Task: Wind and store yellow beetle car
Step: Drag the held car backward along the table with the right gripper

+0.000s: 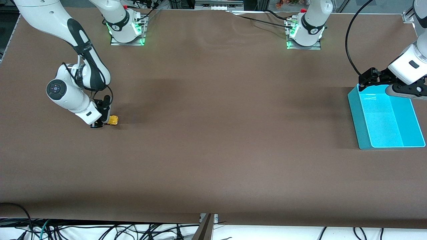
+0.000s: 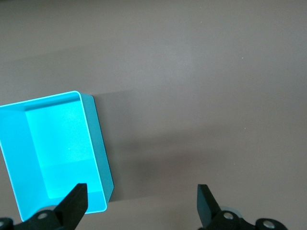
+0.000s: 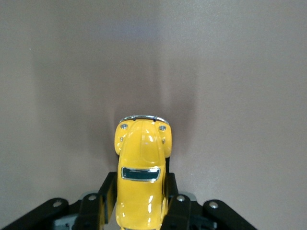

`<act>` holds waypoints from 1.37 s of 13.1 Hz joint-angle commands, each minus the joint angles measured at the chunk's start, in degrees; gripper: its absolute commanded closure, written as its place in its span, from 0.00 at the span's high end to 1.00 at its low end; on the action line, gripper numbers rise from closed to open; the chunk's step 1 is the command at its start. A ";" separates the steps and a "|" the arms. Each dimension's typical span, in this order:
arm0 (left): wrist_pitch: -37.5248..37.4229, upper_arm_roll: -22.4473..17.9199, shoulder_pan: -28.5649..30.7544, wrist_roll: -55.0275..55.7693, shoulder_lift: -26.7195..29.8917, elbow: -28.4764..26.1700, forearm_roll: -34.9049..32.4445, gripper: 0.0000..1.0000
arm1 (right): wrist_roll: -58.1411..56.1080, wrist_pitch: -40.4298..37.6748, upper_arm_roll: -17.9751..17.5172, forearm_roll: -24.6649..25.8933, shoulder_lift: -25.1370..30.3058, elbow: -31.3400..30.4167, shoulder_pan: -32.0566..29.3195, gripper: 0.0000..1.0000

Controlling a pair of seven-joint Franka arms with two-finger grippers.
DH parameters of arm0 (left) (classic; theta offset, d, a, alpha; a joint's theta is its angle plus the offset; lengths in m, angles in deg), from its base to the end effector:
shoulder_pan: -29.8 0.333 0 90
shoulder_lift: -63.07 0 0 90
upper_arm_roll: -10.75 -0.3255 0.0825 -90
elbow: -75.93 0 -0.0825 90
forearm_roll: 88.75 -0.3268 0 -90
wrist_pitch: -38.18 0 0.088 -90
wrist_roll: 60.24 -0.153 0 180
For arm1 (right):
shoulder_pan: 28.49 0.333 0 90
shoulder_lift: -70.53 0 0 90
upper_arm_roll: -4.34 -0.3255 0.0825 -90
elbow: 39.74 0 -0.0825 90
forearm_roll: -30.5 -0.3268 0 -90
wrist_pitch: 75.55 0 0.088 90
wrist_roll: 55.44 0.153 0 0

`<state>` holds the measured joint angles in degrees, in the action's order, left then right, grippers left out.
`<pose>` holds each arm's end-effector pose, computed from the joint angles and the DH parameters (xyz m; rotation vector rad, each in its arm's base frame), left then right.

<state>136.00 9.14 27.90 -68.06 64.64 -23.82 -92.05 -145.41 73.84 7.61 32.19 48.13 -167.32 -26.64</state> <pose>0.4959 0.0057 0.5425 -3.0772 0.2306 0.0154 0.5216 -0.0135 0.2072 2.2033 2.2128 -0.0518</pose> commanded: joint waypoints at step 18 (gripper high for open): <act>-0.34 0.03 0.05 0.08 -0.78 1.49 -0.47 1.00 | -19.80 5.84 -0.99 -0.98 -4.93 3.73 -17.76 1.00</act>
<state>136.00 9.14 27.91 -68.06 64.63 -23.82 -92.05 -164.08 80.43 7.64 32.16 45.37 -166.45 -43.30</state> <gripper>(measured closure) 0.000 0.388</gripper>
